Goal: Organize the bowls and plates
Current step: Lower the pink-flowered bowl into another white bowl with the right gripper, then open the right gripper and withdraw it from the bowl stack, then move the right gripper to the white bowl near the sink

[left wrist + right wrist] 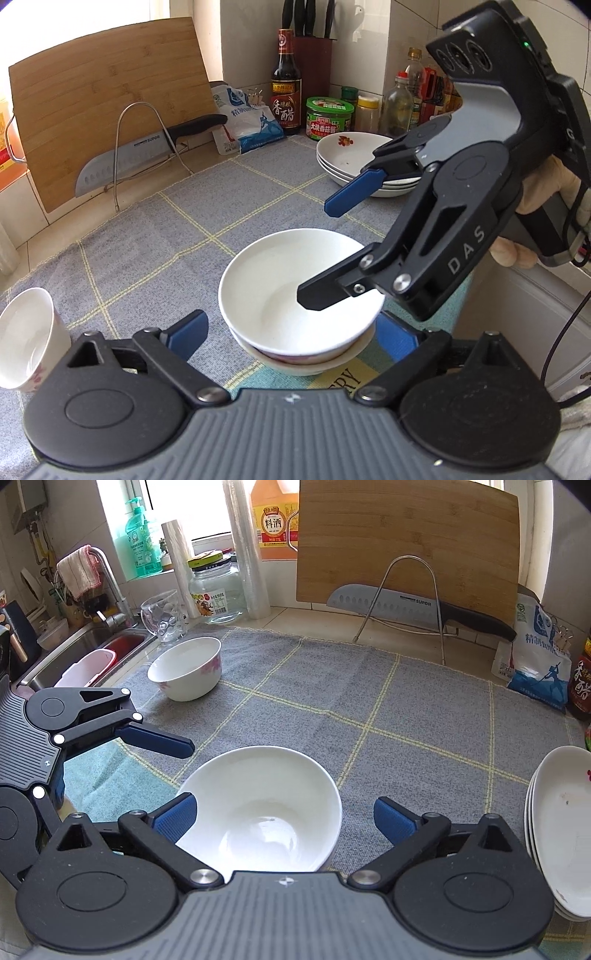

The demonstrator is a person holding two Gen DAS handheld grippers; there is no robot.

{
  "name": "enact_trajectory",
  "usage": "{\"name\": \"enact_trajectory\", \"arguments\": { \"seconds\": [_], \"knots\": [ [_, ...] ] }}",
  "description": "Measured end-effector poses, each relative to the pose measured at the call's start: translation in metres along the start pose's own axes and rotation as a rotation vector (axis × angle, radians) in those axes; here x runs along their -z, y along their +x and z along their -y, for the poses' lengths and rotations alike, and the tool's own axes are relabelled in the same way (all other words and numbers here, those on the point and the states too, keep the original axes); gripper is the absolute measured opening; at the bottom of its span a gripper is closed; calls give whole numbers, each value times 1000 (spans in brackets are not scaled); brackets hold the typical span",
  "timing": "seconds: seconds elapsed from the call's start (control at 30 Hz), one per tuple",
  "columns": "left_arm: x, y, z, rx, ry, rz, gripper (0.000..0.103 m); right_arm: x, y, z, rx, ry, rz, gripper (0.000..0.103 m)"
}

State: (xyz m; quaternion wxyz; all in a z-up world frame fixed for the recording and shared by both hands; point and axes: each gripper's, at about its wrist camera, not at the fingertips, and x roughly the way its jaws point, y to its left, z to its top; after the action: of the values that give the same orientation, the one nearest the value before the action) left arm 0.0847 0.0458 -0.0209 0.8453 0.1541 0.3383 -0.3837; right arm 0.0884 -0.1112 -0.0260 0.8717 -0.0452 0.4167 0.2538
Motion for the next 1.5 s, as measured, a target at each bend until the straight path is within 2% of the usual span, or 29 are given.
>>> {"name": "enact_trajectory", "arguments": {
  "seconds": [0.13, 0.43, 0.57, 0.73, 1.0, 1.23, 1.5],
  "knots": [
    [4, -6, -4, -10, 0, 3, 97, 8, -8, -5, 62, -25, 25, 103],
    [15, -18, -16, -38, -50, 26, 97, 32, -14, -4, 155, 23, 29, 103],
    [20, -25, -24, -52, -75, 45, 98, 37, -12, -4, 165, 38, 28, 103],
    [27, -34, -37, -104, -116, 67, 98, 36, -12, -4, 173, 57, 33, 103],
    [43, -39, -73, -249, -216, 68, 98, 1, -14, -18, 143, -23, 77, 103],
    [61, -38, -113, -403, -317, 60, 98, -37, 5, -39, 107, -120, 67, 103],
    [74, -30, -143, -487, -355, 48, 98, -81, 38, -75, 36, -253, 46, 103]
  ]
}}
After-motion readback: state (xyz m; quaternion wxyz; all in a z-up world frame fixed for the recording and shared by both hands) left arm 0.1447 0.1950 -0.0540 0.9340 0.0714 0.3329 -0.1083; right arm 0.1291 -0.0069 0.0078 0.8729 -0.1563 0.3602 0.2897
